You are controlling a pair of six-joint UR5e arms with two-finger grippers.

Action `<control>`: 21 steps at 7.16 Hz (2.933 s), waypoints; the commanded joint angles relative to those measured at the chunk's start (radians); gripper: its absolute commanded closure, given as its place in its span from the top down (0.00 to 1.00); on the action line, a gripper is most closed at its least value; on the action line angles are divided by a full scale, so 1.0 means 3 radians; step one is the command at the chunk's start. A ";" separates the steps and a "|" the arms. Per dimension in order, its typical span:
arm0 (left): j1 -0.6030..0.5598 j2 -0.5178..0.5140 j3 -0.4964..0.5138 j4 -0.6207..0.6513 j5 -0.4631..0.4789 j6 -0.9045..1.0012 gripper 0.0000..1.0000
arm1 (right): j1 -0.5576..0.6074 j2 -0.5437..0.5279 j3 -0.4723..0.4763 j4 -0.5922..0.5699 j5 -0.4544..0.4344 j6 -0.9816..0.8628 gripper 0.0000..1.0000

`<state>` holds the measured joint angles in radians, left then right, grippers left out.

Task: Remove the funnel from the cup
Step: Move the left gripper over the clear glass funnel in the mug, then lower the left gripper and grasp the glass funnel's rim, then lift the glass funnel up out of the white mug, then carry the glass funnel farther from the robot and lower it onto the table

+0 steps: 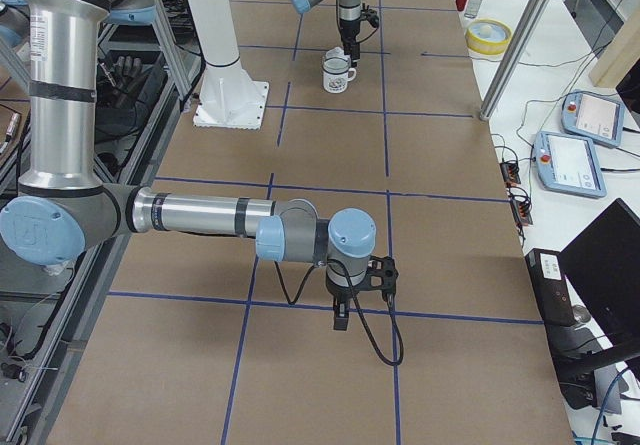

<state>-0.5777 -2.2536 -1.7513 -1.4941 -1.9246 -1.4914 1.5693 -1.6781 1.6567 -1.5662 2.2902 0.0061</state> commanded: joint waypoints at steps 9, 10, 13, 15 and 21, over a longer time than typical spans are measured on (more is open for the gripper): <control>0.0085 -0.0010 -0.0109 0.0137 -0.0002 0.0032 0.00 | 0.0000 0.0000 0.0000 0.0000 0.0000 0.0000 1.00; 0.0085 -0.0015 -0.0246 0.0280 -0.0002 0.0047 0.00 | 0.0000 0.0000 0.0000 0.0000 0.0000 0.0000 1.00; -0.0032 -0.0142 -0.0752 0.0902 -0.0012 0.0276 0.00 | 0.0000 0.0000 0.0000 0.0000 0.0000 0.0000 1.00; -0.0496 -0.0245 -0.0876 0.0926 -0.0017 0.0196 0.00 | 0.0000 0.0000 0.0000 0.0000 0.0000 0.0000 1.00; -0.1004 0.0230 0.0072 -0.1709 0.1120 -0.2077 0.00 | 0.0000 0.0000 0.0000 0.0000 0.0000 0.0000 1.00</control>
<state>-0.8757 -2.2096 -1.8226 -1.8522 -1.6836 -2.0018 1.5693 -1.6782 1.6564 -1.5662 2.2902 0.0061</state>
